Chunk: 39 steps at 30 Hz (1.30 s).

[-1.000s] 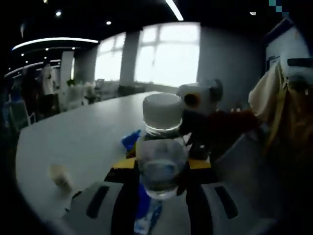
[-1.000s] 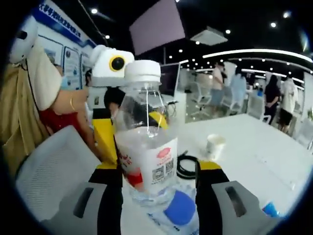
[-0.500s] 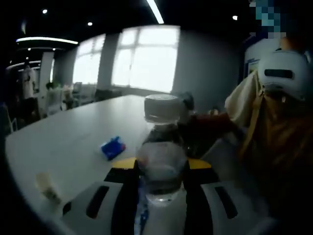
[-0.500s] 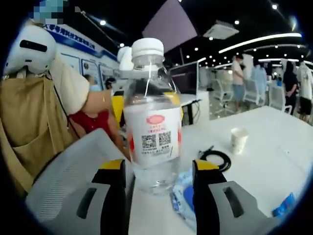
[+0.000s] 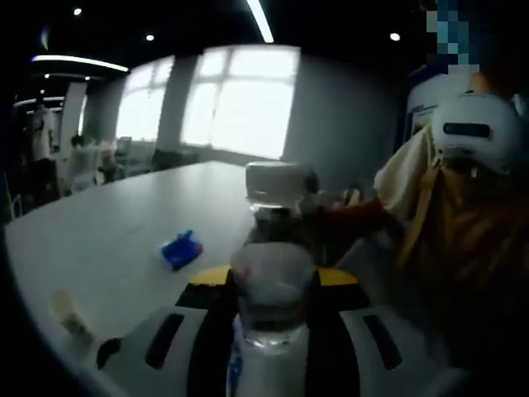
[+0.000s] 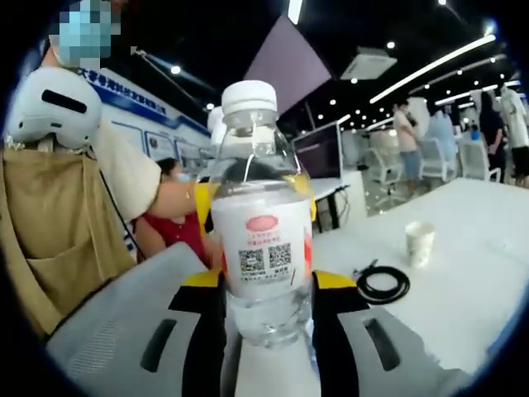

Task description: Arrange the tabletop items into an orderly group along one side of the table until the central work area is clear of visible clutter.

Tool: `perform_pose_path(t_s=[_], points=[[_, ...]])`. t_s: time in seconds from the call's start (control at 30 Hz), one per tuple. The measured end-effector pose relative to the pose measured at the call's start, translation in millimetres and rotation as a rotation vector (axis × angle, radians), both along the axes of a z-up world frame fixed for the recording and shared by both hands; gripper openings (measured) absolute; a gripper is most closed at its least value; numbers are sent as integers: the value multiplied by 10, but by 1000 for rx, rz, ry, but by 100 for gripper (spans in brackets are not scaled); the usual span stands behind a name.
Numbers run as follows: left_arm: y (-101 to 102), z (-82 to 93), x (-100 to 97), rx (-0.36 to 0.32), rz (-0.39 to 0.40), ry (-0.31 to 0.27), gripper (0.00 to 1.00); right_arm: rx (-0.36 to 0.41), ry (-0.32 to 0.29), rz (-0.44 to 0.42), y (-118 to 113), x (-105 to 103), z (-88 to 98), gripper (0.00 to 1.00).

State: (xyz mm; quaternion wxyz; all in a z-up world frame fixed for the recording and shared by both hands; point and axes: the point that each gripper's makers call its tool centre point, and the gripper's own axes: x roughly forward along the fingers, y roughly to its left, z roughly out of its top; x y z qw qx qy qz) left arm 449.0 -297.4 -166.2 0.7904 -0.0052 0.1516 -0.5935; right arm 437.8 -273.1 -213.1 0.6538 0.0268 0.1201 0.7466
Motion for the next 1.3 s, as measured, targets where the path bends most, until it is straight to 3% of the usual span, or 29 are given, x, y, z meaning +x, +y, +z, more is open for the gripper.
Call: perform_pose_path(t_s=[0.17,0.3,0.5,0.63,0.7,0.77,0.83,0.97,1.03,1.07,1.17,1.3], points=[[3,-15,-25,-16,-5,18,35,-13,11,-21,19,-31,-16,37],[1,25,19,-79,17,35,35,-10,48,-47,16,-8,13,37],[24,65,153,-97,96,18,37,-4,12,-125,2,144,40,36],[6,71,210,-110,139,15,56,-11,-4,-166,-1,225,49,36],[7,32,255,-104,173,13,67,0,19,-240,-7,338,71,36],[27,8,318,-125,230,45,76,-9,-12,-264,-19,401,64,36],[57,1,393,-169,296,84,79,-26,-49,-324,-34,511,56,36],[123,-39,495,-154,395,61,85,-45,-71,-418,-85,664,65,36],[99,-35,504,-160,420,50,92,-63,-107,-445,-109,702,64,36],[102,-35,532,-164,452,50,95,-86,-154,-455,-120,716,60,36],[92,-14,579,-185,523,60,91,-98,-164,-486,-125,736,69,36],[85,32,640,-172,598,8,92,-105,-178,-513,-129,768,77,36]])
